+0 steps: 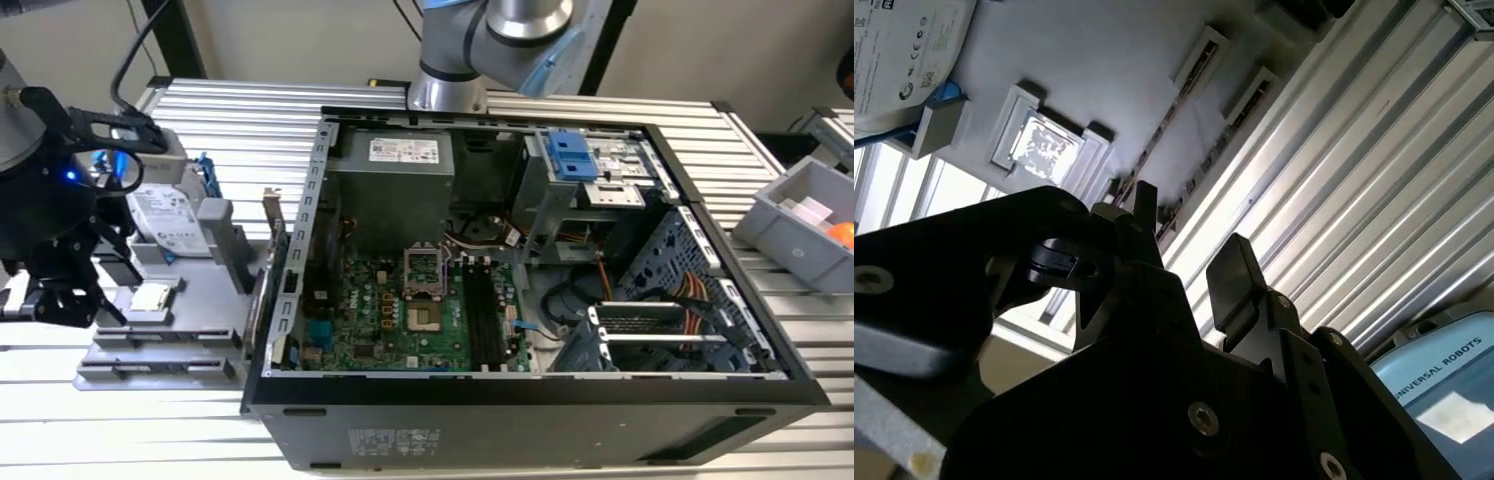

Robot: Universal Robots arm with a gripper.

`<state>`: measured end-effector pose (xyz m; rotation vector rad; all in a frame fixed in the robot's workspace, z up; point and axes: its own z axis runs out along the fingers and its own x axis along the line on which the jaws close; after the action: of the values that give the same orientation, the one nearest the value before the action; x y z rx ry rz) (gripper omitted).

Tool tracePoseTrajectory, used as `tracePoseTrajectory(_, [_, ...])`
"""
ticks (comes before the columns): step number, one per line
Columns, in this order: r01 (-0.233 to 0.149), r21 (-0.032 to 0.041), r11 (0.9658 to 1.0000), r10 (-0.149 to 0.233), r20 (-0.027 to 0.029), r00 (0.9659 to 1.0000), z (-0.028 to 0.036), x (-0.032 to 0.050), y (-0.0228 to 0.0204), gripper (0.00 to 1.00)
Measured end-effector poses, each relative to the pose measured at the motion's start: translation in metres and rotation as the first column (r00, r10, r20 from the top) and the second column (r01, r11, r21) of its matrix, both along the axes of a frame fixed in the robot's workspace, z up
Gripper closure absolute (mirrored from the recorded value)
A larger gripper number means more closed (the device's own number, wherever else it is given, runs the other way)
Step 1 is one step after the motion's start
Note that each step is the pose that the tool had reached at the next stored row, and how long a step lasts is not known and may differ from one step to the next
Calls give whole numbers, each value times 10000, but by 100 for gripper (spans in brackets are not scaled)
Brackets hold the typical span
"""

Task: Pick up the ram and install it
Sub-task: 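Pick up the ram and move it above insertion slot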

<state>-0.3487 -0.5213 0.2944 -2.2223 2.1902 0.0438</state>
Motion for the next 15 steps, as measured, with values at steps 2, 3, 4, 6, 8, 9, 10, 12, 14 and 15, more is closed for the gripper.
tracePoseTrajectory(2, [2,-1,10000,-2,-1,10000,-21,0,0,0])
tracePoseTrajectory(3, [2,-2,10000,-2,-2,10000,-32,-1,-1,0])
tracePoseTrajectory(4, [1,-2,10000,-1,-2,10000,-45,0,-1,0])
tracePoseTrajectory(6, [1,-2,10000,-1,-2,10000,-69,0,-1,0])
tracePoseTrajectory(8, [1,-2,10000,-1,-1,10000,-92,0,0,0])
tracePoseTrajectory(9, [1,0,10000,-1,0,10000,-104,0,-1,0])
tracePoseTrajectory(10, [2,-2,10000,-2,-1,10000,-113,0,-1,0])
tracePoseTrajectory(12, [2,-1,10000,-2,0,10000,-133,0,-1,0])
tracePoseTrajectory(14, [2,-4,10000,-2,-4,10000,-148,-1,-5,0])
tracePoseTrajectory(15, [0,-2,10000,0,-2,10000,-158,0,-10,0])
